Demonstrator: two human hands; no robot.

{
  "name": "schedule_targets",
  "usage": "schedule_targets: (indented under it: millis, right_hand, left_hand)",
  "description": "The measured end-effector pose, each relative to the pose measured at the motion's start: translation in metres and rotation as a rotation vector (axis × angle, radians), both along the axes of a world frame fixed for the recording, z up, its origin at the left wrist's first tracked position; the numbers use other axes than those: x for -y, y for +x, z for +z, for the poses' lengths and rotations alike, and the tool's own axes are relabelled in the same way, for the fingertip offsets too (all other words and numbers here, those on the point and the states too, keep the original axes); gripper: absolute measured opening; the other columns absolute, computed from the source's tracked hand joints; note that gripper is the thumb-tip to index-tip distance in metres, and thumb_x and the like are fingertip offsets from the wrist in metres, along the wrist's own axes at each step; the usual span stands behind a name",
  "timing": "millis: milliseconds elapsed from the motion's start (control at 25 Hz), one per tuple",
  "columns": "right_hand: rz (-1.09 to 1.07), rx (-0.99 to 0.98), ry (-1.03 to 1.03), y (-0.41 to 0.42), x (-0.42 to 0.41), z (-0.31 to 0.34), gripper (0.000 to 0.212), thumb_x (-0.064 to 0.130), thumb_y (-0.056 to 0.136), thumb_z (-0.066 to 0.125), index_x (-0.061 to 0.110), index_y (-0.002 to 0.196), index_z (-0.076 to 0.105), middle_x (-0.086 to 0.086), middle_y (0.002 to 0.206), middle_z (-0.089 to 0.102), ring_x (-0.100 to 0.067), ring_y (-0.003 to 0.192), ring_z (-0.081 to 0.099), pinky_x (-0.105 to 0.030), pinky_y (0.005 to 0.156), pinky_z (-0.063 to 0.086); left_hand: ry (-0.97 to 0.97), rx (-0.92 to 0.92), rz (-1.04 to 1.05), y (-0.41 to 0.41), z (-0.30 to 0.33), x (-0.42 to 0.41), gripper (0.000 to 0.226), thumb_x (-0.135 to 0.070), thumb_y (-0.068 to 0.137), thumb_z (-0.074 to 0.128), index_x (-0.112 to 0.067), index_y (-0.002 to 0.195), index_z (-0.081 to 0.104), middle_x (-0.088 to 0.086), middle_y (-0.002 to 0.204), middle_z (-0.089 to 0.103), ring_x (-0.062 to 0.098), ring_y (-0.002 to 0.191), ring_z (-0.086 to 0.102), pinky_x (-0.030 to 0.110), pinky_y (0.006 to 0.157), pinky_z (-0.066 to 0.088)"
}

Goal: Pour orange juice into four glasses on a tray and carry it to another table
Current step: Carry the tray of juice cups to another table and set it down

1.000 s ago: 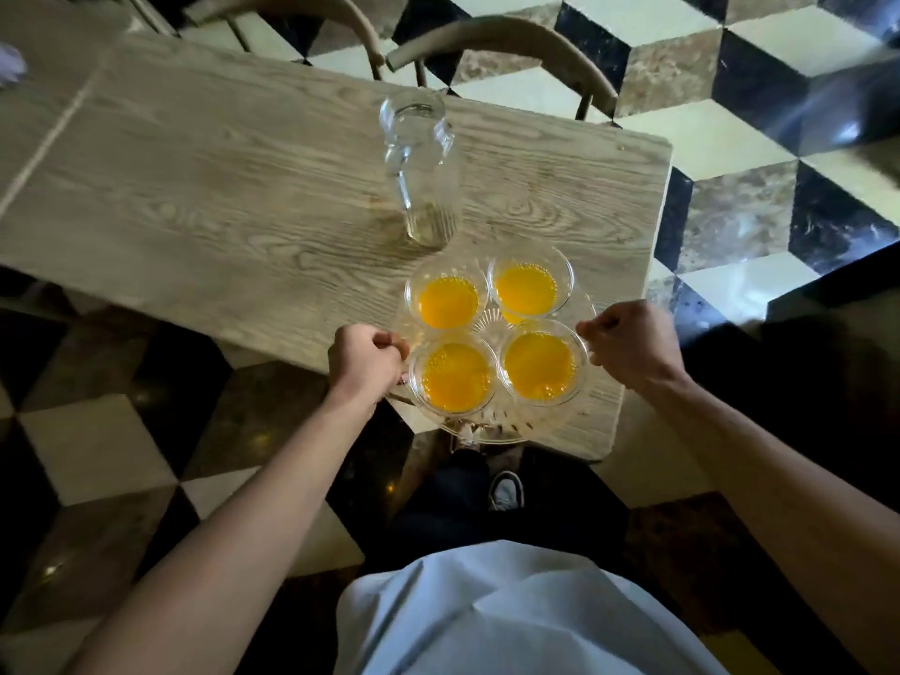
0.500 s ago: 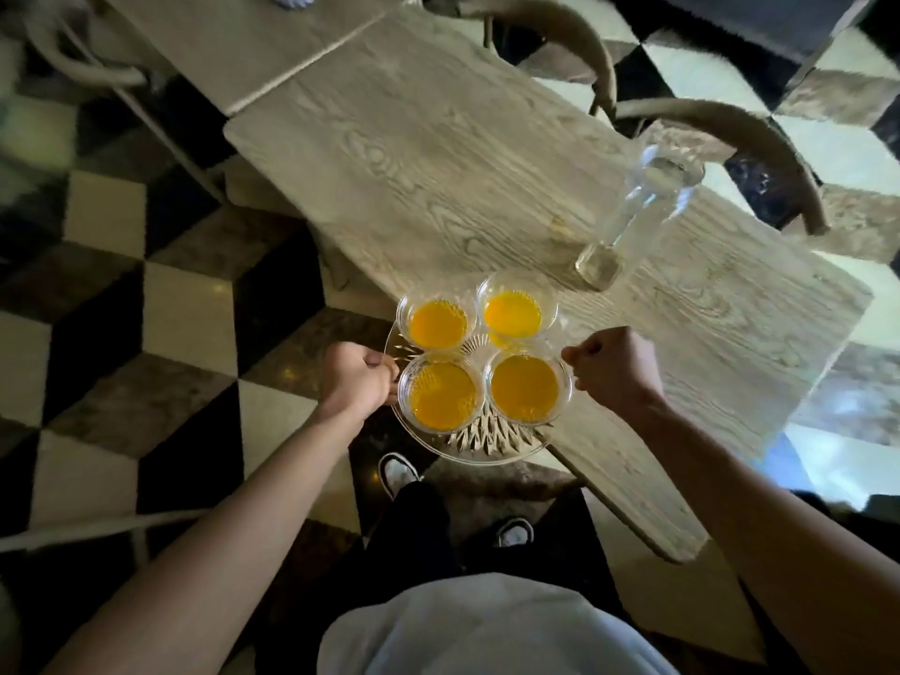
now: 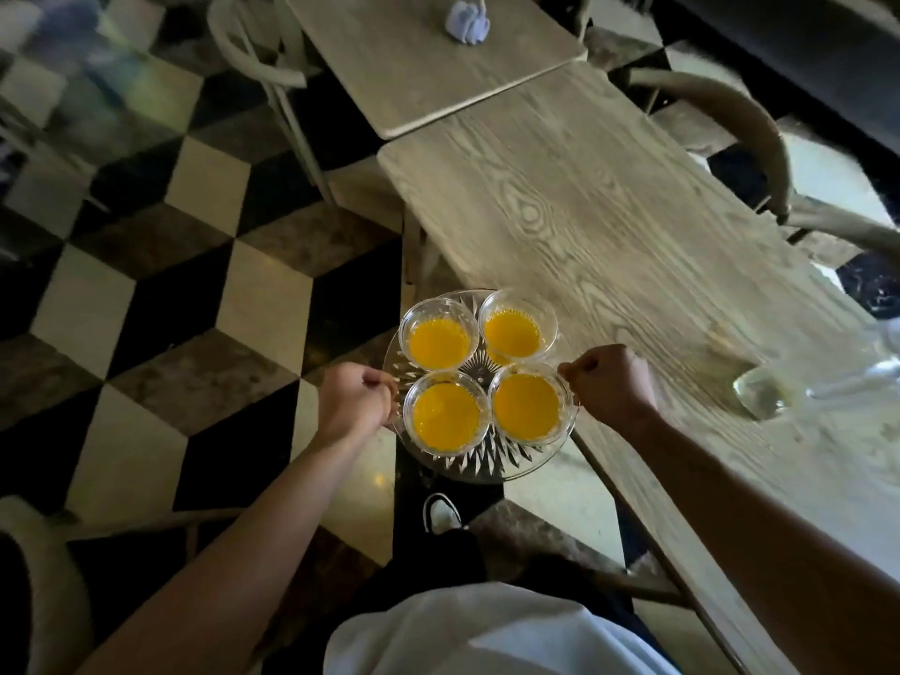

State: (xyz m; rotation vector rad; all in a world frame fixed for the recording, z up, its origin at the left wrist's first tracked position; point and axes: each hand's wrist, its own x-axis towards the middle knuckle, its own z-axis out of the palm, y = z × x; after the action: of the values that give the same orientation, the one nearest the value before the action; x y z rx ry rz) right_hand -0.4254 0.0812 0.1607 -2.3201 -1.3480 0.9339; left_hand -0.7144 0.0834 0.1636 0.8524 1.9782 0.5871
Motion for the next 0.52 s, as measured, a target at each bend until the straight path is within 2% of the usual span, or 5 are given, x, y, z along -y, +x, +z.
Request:
schedule_targets:
  millis: [120, 240, 320, 440, 520]
  right_hand:
    - [0.043, -0.012, 0.008, -0.035, -0.044, -0.004, 0.020, 0.028, 0.088, 0.076, 0.012, 0.078, 0.079, -0.005, 0.071, 0.076, -0.018, 0.066, 0.070, -0.026, 0.064, 0.054]
    - [0.111, 0.010, 0.017, -0.068, -0.086, -0.007, 0.018, 0.026, 0.088, 0.075, 0.011, 0.079, 0.080, -0.004, 0.072, 0.074, -0.016, 0.064, 0.065, -0.021, 0.056, 0.045]
    - [0.156, 0.033, 0.020, -0.086, -0.114, -0.010, 0.019, 0.025, 0.089, 0.074, 0.010, 0.078, 0.079, -0.003, 0.069, 0.071, -0.010, 0.058, 0.059, -0.018, 0.048, 0.037]
    - [0.238, 0.019, 0.009, -0.120, -0.161, -0.011, 0.023, 0.029, 0.089, 0.074, 0.009, 0.077, 0.078, -0.002, 0.065, 0.069, -0.011, 0.058, 0.062, -0.018, 0.047, 0.036]
    - [0.282, 0.010, -0.006, -0.145, -0.195, -0.010, 0.024, 0.030, 0.089, 0.074, 0.010, 0.077, 0.077, 0.000, 0.063, 0.067, -0.010, 0.057, 0.060, -0.018, 0.046, 0.035]
  left_hand:
    - [0.011, -0.014, 0.030, -0.038, -0.001, -0.028, 0.032, 0.015, 0.097, 0.052, -0.007, 0.081, 0.070, 0.010, 0.084, 0.072, 0.018, 0.069, 0.070, 0.031, 0.060, 0.062]
    - [0.031, -0.018, 0.045, -0.071, -0.001, -0.051, 0.031, 0.013, 0.097, 0.053, -0.006, 0.082, 0.072, 0.010, 0.083, 0.073, 0.017, 0.067, 0.071, 0.024, 0.053, 0.060]
    - [0.048, -0.004, 0.075, -0.089, 0.001, -0.066, 0.032, 0.012, 0.097, 0.057, -0.007, 0.077, 0.072, 0.011, 0.079, 0.073, 0.020, 0.066, 0.071, 0.031, 0.058, 0.064]
    - [0.056, 0.006, 0.168, -0.119, -0.001, -0.092, 0.035, 0.014, 0.095, 0.059, -0.006, 0.070, 0.071, 0.018, 0.077, 0.074, 0.028, 0.067, 0.072, 0.049, 0.072, 0.068]
    - [0.056, 0.012, 0.220, -0.141, -0.005, -0.112, 0.032, 0.018, 0.094, 0.058, 0.002, 0.070, 0.073, 0.029, 0.080, 0.075, 0.032, 0.065, 0.072, 0.051, 0.071, 0.069]
